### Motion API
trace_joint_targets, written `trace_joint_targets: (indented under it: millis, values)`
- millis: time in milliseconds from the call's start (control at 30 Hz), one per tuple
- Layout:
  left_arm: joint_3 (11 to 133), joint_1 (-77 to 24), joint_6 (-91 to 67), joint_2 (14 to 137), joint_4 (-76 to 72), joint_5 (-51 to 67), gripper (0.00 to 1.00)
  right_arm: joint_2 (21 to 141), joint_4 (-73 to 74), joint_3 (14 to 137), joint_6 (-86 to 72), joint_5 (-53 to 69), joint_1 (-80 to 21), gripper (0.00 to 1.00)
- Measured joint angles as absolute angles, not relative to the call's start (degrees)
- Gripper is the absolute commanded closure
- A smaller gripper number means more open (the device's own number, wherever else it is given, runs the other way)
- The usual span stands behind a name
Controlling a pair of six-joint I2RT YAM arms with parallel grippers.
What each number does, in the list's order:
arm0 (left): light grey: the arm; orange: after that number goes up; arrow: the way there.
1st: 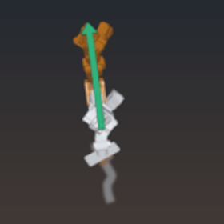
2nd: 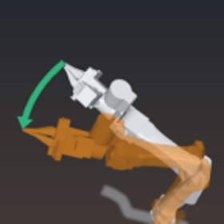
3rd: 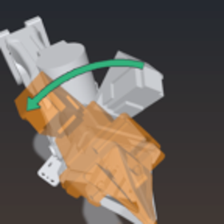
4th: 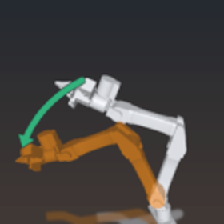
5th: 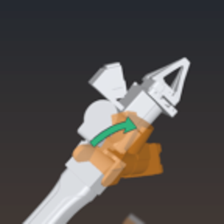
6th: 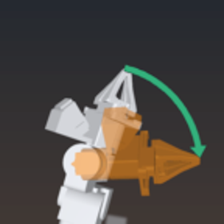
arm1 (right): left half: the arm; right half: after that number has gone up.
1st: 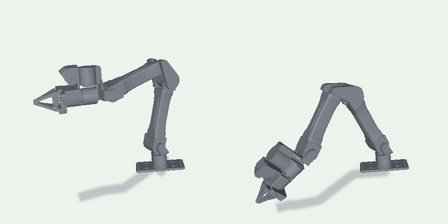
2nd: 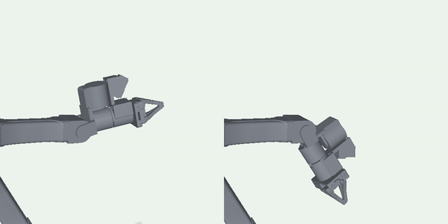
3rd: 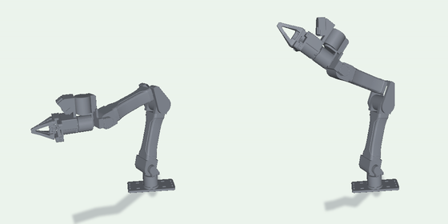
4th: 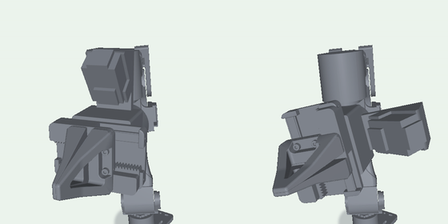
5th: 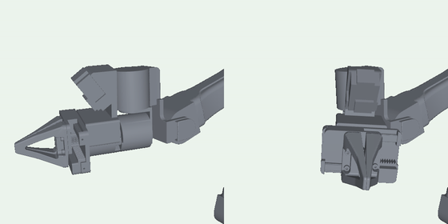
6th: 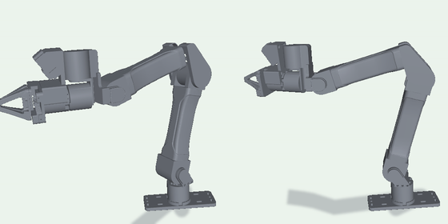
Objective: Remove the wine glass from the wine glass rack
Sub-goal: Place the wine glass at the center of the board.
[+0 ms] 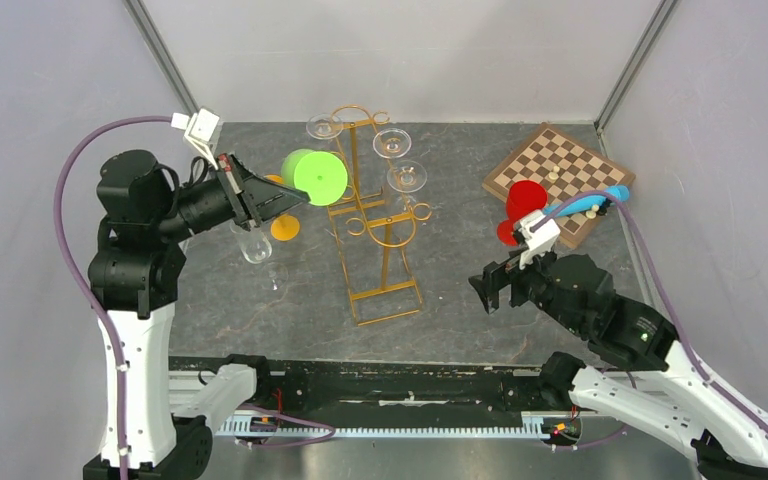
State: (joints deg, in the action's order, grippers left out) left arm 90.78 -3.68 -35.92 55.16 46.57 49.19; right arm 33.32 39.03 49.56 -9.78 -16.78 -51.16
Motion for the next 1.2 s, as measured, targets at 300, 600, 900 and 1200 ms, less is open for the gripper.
trace_joint_targets:
  millis: [300,600,900,1200]
  values:
    - [91.79,-5.02,-34.92,54.37,39.48,56.49,0.98,37.71,41.95,65.23,-9.69,-10.98,-51.16,0.02]
    - [94.45,-8.62,-32.86,55.99,35.14,59.94,0.98,47.37,43.48,78.3,-14.26,-4.25,-51.16,0.02]
    - [98.04,-23.94,-22.98,59.94,39.86,51.18,0.98,51.66,41.36,86.43,-23.16,-2.61,-51.16,0.08]
    - [98.85,-38.33,-13.45,62.78,45.47,37.3,0.98,51.96,36.67,86.98,-32.62,-3.14,-51.16,0.13]
